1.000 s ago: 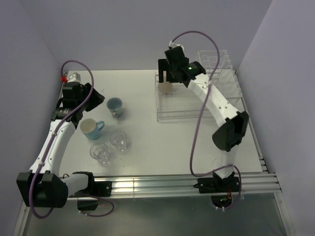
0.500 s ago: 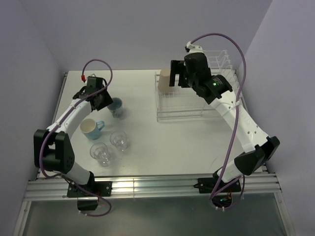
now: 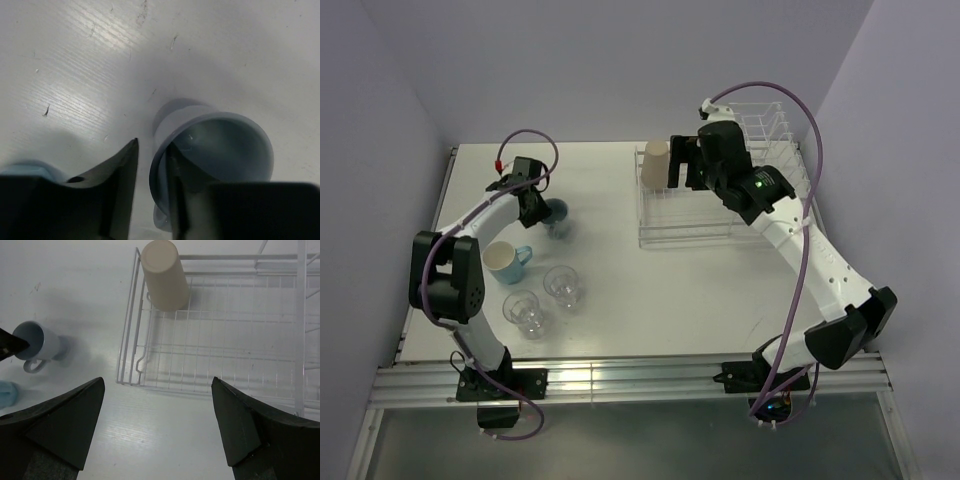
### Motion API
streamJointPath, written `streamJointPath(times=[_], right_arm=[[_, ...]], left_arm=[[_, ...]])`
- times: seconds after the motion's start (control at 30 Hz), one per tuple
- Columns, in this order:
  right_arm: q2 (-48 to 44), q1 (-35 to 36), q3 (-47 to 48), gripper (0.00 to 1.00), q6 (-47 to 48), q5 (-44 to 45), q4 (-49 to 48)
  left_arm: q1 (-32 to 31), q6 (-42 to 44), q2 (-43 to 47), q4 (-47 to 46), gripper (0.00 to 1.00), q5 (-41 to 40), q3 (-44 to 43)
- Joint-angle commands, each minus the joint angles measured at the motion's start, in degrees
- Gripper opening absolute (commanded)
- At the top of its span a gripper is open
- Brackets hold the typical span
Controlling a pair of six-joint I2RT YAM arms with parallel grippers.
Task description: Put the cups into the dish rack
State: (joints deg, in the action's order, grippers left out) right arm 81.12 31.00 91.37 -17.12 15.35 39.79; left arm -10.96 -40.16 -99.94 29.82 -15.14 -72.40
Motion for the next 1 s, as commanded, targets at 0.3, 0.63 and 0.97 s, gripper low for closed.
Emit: streamJointPath(times=[0.3, 0.63, 0.97], right_arm=[[-4.57, 0.28, -3.22, 0.95, -0.98, 0.38, -4.37], [-11.84, 0.20, -7.77, 0.96, -3.00, -8.40, -10.51], [-23.11, -1.38, -21.93, 0.98, -9.93, -27.20, -30.72]], left_arm=[[-0.29, -0.27, 3.69, -1.00, 0.00, 0.89, -3.44], [1.64, -2.36, 18.53, -5.99, 0.00, 28.63, -11.90], [2.26, -26.44, 29.36, -44.99, 0.00, 61.18, 9.72]])
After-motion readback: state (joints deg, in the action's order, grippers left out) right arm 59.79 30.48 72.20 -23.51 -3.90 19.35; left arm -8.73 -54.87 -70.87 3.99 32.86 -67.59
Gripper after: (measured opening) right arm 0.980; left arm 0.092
